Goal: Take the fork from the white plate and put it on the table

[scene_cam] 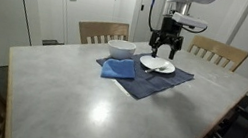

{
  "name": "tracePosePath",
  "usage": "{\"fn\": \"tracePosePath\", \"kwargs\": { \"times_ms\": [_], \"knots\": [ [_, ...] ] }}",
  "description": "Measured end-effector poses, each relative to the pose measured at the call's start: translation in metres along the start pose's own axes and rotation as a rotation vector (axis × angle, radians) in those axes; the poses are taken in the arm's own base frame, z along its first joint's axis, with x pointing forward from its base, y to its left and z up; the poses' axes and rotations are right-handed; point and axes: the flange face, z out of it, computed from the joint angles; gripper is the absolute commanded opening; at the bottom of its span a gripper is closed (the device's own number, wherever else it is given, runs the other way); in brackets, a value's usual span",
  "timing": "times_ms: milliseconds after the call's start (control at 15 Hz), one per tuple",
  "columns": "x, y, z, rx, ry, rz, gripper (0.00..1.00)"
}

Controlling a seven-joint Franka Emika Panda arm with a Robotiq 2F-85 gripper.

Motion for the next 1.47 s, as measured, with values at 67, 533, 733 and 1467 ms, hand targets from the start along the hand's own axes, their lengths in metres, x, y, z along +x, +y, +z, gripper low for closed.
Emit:
{"fn": "tracePosePath", "kwargs": {
  "times_ms": [67,533,733,1467],
  "knots": [
    [0.003,0.006,0.011,0.018,-0.023,0.049,1.00],
    [0.025,0.037,0.032,0.039,-0.049,0.380,1.00],
    [0.033,0.043,0.029,0.046,-0.041,0.490,1.00],
    [0.037,0.059,0.042,-0.194,0.084,0.850,1.00]
  ]
}}
